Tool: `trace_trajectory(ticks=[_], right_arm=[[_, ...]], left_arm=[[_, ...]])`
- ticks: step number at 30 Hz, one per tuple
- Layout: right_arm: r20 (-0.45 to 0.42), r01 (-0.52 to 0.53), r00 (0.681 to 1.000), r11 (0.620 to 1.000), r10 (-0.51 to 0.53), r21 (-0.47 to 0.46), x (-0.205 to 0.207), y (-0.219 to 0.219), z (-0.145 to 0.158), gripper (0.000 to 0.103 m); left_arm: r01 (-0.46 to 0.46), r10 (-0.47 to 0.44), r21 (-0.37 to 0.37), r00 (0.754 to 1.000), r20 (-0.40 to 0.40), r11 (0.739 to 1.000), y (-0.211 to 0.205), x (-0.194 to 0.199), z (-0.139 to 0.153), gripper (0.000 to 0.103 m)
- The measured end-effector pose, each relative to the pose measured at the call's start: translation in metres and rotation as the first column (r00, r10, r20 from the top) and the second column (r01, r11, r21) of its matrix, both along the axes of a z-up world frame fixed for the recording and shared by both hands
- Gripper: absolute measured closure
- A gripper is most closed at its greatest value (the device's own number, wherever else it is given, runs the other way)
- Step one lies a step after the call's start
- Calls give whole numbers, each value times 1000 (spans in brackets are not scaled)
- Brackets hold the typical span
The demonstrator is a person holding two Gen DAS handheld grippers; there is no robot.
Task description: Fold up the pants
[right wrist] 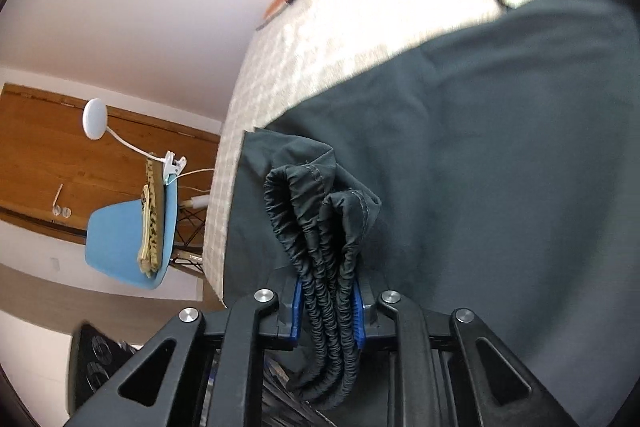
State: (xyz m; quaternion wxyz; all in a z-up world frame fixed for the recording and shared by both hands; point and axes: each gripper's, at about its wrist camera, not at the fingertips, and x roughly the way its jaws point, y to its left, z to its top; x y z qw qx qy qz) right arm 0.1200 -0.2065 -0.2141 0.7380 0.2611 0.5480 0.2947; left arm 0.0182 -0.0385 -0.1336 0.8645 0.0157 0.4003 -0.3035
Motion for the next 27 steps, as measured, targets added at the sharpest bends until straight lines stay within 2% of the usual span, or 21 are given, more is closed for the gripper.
trace_trajectory(ticks=[3, 5, 10, 19, 27], right_arm=[[30, -12, 999, 1000, 12, -8, -4, -12, 12, 85], [43, -16, 999, 1000, 16, -17, -7, -23, 19, 85], [73, 6, 997, 999, -3, -49, -17, -54, 36, 85], [91, 128, 989, 986, -119, -105, -40, -144, 51, 85], [102, 230, 971, 961, -216, -156, -59, -227, 58, 85]], left_arm=[[-100, 99, -28, 995, -20, 995, 32, 9, 10, 69], [-157, 157, -12, 987, -25, 987, 45, 14, 11, 69], [-203, 203, -4, 978, -54, 979, 51, 26, 6, 69], [-110, 111, 12, 991, -74, 994, 6, 31, -4, 69], [-55, 55, 12, 995, -84, 998, -27, 37, -6, 65]])
